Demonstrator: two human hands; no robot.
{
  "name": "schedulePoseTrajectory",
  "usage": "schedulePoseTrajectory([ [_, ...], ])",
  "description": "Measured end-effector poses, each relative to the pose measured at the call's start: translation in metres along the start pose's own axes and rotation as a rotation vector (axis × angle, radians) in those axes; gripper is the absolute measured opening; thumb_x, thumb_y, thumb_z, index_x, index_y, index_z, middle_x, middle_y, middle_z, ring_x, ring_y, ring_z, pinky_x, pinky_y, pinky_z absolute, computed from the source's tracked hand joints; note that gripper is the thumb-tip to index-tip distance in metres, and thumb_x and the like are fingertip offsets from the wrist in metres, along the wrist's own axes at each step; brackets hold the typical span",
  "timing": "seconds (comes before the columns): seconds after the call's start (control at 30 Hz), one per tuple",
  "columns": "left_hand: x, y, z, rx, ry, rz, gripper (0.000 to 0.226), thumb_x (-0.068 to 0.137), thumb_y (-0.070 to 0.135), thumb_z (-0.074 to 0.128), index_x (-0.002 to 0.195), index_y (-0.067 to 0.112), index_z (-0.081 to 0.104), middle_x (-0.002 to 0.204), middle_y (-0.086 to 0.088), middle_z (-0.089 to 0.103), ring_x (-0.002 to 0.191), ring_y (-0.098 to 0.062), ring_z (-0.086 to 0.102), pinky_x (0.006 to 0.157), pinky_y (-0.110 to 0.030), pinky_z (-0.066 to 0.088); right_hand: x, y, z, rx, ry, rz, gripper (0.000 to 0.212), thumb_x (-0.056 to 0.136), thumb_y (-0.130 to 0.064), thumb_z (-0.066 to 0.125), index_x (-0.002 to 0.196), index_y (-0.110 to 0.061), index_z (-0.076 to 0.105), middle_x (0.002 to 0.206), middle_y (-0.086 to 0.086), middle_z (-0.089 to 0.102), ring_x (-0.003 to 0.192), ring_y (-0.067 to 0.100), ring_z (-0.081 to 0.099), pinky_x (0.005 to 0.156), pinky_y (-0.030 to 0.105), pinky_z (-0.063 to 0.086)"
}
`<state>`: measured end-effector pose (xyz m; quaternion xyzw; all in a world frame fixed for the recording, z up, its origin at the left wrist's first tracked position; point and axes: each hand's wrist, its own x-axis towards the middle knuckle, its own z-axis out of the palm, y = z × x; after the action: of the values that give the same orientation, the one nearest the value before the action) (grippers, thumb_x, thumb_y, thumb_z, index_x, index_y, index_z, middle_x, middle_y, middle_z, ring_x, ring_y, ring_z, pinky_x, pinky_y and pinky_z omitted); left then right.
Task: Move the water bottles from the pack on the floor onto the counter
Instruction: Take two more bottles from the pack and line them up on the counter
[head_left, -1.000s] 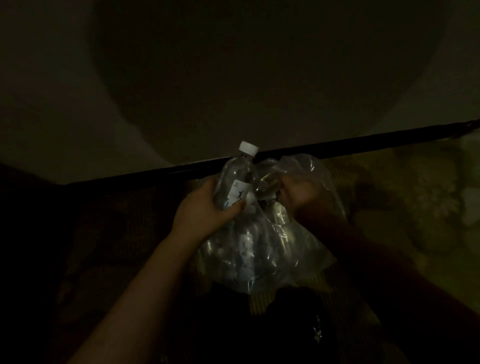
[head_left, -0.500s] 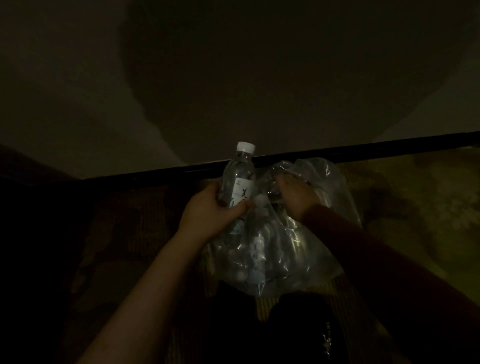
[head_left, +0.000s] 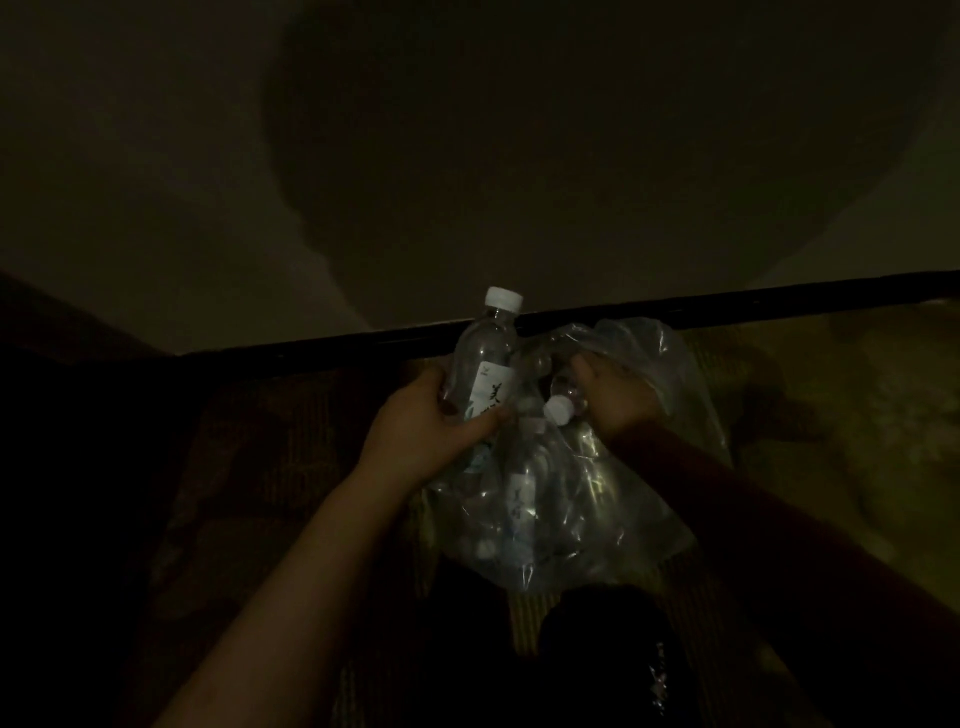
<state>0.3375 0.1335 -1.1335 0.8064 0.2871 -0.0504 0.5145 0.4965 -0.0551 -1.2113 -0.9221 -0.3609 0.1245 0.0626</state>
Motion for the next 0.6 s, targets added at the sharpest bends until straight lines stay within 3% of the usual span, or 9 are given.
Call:
schedulePoseTrajectory([
  [0.07,-0.001,0.0,0.0,-0.002,0.006,0.003,0.057,0.064,0.063,0.073,0.111,0.042,0.05,0.089,0.026,0.059,0.083,0.009,0.059,0.065,-0.014,0.046,-0.012,0.0,-0.006,0.099,0.121,-0.06,0.044,0.085,-0.01,0.066,0.127,-0.006,0.052,0.116,0.015,0.062,0.104,0.031,0.061,0.086,0.034,0.046],
  [0.13,-0.002,0.001,0.001,0.01,0.014,0.005,0.056,0.064,0.064,0.072,0.109,0.041,0.049,0.088,0.027,0.058,0.081,0.01,0.058,0.063,-0.013,0.045,-0.022,-0.004,-0.014,0.149,0.169,-0.078,0.054,0.079,-0.017,0.075,0.126,-0.002,0.053,0.105,0.016,0.065,0.092,0.031,0.064,0.079,0.034,0.05],
  [0.33,-0.002,0.007,0.004,0.018,-0.003,-0.012,0.054,0.061,0.066,0.072,0.102,0.043,0.045,0.085,0.026,0.055,0.079,0.009,0.056,0.062,-0.017,0.045,-0.024,-0.018,-0.041,0.508,0.159,0.137,0.066,0.074,-0.039,0.076,0.128,-0.018,0.045,0.114,0.001,0.065,0.1,0.017,0.063,0.084,0.036,0.054],
  [0.43,-0.002,0.007,0.007,0.033,-0.002,-0.01,0.053,0.063,0.063,0.074,0.103,0.04,0.046,0.088,0.022,0.057,0.082,0.005,0.058,0.067,-0.022,0.051,-0.03,-0.02,-0.051,0.689,0.204,0.203,0.066,0.066,-0.051,0.074,0.121,-0.025,0.049,0.103,-0.016,0.062,0.09,-0.004,0.059,0.078,0.018,0.048],
  [0.5,-0.002,0.01,0.008,0.033,-0.004,-0.012,0.055,0.064,0.062,0.074,0.105,0.039,0.046,0.088,0.022,0.056,0.082,0.005,0.056,0.066,-0.021,0.05,-0.034,-0.02,-0.056,0.789,0.183,0.216,0.064,0.062,-0.057,0.071,0.118,-0.033,0.05,0.097,-0.023,0.062,0.089,-0.011,0.06,0.077,0.013,0.046],
  [0.6,-0.004,0.016,0.01,0.004,-0.027,-0.021,0.051,0.065,0.058,0.076,0.102,0.038,0.047,0.086,0.023,0.055,0.08,0.006,0.056,0.063,-0.018,0.046,-0.038,-0.017,-0.061,0.896,0.138,0.257,0.064,0.059,-0.057,0.074,0.116,-0.038,0.052,0.104,-0.017,0.067,0.097,-0.003,0.064,0.083,0.026,0.053],
])
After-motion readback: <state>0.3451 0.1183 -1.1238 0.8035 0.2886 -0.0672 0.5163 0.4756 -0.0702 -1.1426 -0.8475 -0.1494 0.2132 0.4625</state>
